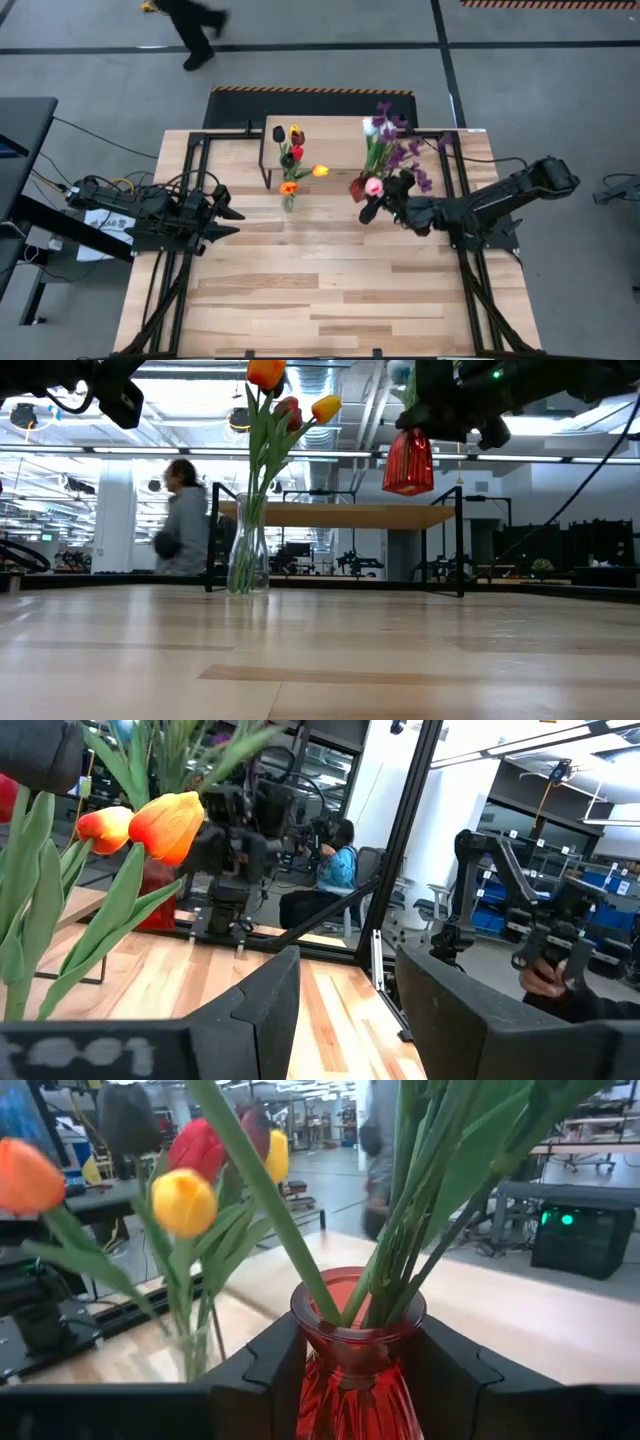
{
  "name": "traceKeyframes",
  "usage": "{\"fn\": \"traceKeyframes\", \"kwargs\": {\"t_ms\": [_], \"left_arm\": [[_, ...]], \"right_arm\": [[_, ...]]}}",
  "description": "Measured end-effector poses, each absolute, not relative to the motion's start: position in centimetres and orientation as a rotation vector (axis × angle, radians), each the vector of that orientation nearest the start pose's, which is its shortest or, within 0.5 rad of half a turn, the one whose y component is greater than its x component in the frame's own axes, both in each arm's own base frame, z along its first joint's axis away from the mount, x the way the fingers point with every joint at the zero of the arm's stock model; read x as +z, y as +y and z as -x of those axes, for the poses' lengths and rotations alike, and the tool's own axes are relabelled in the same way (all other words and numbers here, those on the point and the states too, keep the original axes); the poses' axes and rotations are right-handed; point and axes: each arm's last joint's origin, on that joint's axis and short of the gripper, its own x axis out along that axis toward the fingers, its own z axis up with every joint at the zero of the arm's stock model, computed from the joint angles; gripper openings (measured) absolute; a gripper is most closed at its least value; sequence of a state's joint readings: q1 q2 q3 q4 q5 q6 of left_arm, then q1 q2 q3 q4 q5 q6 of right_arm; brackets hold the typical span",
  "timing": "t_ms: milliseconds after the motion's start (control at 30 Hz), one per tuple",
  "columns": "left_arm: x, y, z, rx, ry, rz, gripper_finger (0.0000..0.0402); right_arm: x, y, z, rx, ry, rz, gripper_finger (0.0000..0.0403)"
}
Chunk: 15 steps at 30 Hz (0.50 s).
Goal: Pick and place flowers into a vace then onto a shelf
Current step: Put the red vase with flowers on the shelf
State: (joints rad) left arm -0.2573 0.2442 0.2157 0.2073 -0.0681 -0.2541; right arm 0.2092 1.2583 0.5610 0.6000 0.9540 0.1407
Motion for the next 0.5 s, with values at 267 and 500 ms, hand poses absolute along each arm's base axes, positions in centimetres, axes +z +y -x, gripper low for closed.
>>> {"fn": "traceKeyframes", "kwargs": {"t_ms": [267, 500], "left_arm": [[23.7, -2.5, -10.3, -0.210, -0.151, 0.282, 0.0155], [23.7, -2.5, -10.3, -0.210, -0.151, 0.282, 0.0155]], "right_arm": [[24.9, -0.4, -24.1, -0.796, 0.015, -0.065, 0.0121], [25.1, -3.6, -23.9, -0.838, 0.016, -0.071, 0.0139]]}}
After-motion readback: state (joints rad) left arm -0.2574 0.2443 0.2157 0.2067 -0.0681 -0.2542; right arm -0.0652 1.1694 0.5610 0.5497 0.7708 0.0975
